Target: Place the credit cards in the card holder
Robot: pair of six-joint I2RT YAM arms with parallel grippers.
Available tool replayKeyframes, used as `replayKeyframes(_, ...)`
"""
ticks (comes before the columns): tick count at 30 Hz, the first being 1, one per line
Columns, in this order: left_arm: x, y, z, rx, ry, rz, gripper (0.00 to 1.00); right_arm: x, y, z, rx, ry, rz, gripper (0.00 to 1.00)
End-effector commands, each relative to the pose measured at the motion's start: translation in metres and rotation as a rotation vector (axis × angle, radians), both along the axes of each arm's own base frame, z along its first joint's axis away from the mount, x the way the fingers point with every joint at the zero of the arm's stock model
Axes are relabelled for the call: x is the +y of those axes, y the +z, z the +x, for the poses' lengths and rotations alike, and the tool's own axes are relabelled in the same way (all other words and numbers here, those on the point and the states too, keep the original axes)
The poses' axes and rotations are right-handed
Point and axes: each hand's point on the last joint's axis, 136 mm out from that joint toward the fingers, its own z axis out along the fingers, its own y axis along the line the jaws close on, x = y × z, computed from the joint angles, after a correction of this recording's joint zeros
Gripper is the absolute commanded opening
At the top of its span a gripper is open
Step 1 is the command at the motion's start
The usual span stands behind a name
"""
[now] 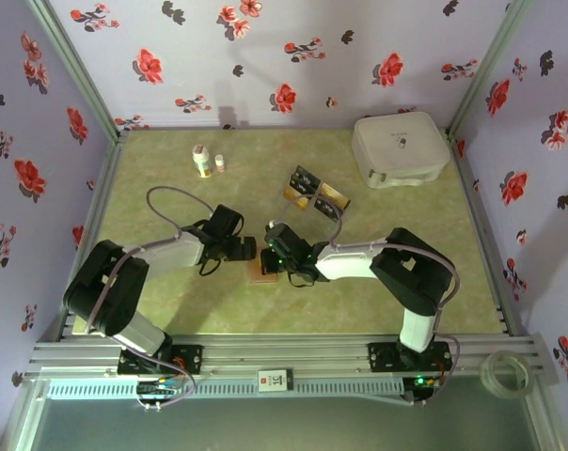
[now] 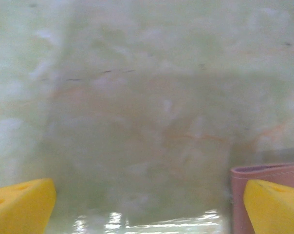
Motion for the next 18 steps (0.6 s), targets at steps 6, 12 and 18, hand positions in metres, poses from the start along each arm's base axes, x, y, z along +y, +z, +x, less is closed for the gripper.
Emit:
replayKeyframes(6,0.008,0.013,-0.007,0.020,0.012,-0.008,1.00,-0.040,-0.069,-0.056,0.214,0.056,-0.214,0.00)
replayKeyframes(12,0.008,0.007,-0.013,0.027,0.008,-0.023,1.00,-0.039,-0.070,-0.056,0.217,0.058,-0.214,0.00)
replayKeyframes(18,0.007,0.009,-0.018,0.025,-0.005,-0.040,1.00,-0.035,-0.065,-0.054,0.208,0.066,-0.211,0.00)
